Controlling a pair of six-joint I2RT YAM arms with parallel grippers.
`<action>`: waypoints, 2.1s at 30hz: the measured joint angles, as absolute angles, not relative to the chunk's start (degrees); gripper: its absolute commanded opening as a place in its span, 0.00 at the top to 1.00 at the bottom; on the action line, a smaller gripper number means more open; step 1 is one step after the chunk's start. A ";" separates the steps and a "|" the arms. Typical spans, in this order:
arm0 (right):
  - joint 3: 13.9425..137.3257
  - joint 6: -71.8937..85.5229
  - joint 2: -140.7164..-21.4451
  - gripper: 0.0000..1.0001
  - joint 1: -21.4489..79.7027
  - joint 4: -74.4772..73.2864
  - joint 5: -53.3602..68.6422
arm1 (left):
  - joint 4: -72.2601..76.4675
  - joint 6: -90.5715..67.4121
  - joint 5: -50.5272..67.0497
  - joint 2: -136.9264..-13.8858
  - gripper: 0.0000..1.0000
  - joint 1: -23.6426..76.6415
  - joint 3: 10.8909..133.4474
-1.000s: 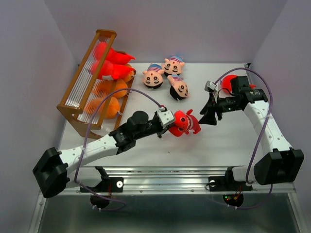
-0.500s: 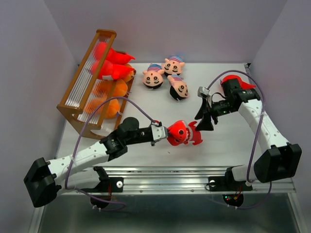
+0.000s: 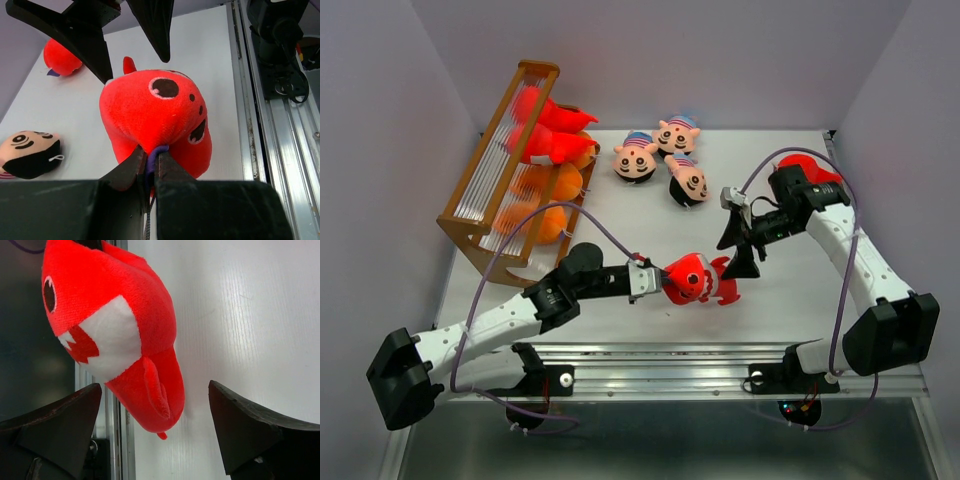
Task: Place and organize the stuffed toys onto the shelf
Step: Pass the stuffed toy from the left arm to the right
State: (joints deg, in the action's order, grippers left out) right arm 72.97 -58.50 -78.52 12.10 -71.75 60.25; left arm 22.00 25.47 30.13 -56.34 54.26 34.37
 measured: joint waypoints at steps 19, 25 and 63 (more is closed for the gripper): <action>74.04 -66.63 -78.74 0.08 17.93 -76.40 59.27 | 20.97 30.83 31.46 -52.53 1.00 54.26 32.29; 72.44 -65.89 -79.55 0.50 20.08 -76.29 59.20 | 21.06 31.22 31.22 -53.19 1.00 54.26 32.73; 59.75 -17.82 -59.35 0.99 21.45 -30.79 3.27 | -0.80 -26.15 -6.44 -69.95 0.13 51.27 71.96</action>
State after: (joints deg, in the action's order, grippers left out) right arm 59.75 -17.82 -59.35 21.45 -30.79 3.27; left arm -0.80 -26.15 -6.44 -69.95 51.27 71.96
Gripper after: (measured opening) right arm 0.046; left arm 0.866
